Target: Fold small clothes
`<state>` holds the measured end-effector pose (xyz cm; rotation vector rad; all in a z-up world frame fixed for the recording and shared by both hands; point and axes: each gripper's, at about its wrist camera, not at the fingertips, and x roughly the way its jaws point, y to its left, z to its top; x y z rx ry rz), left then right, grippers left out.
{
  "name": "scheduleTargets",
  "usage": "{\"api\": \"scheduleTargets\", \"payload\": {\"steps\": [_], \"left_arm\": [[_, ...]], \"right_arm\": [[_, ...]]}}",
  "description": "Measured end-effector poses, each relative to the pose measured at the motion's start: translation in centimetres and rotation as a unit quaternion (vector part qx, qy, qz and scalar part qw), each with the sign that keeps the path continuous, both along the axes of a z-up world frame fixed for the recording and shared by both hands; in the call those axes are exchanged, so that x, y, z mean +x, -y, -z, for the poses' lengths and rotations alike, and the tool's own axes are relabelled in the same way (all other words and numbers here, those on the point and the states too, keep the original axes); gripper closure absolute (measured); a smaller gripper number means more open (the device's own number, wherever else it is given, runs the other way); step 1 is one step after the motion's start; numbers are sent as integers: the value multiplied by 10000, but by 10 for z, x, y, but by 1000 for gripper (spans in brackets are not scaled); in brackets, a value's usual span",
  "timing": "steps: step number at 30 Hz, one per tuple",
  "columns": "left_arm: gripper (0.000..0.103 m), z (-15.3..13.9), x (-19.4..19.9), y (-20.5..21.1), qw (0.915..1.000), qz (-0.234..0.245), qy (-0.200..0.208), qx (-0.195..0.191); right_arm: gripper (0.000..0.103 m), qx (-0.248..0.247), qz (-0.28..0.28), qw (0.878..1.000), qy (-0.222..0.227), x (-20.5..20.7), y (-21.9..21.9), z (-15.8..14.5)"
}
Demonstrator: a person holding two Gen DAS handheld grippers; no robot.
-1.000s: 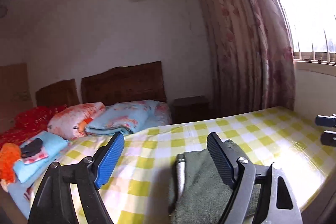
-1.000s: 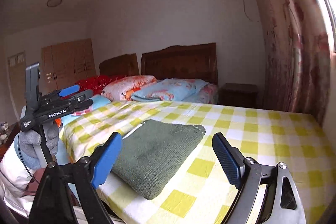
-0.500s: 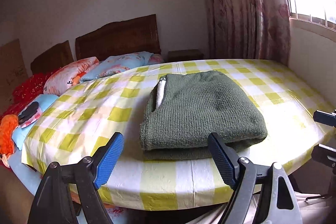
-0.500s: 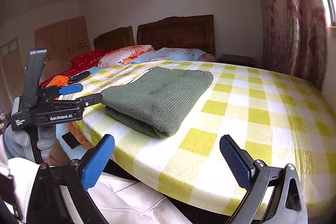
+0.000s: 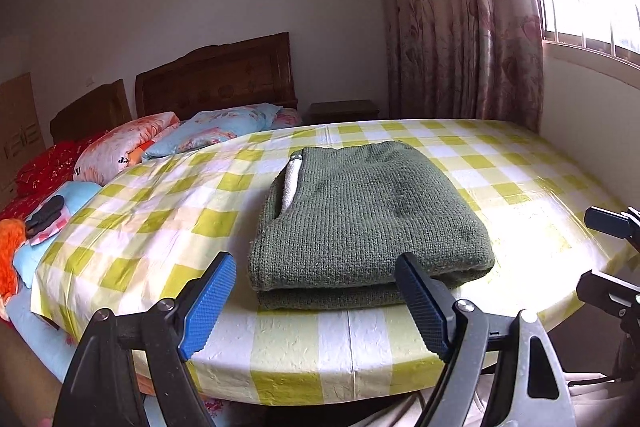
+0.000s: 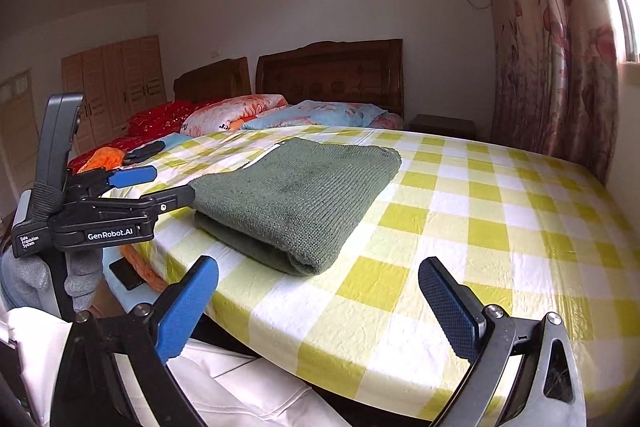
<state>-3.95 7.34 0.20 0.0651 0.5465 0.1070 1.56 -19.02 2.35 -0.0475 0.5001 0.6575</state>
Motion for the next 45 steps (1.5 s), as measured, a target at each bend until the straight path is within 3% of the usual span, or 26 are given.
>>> {"api": "scheduleTargets", "payload": {"steps": [45], "left_arm": [[19,3,1,-2,9999,-1,-69,-84]], "right_arm": [[0,-14,-30,10000,-36,-2,-4,1]]}}
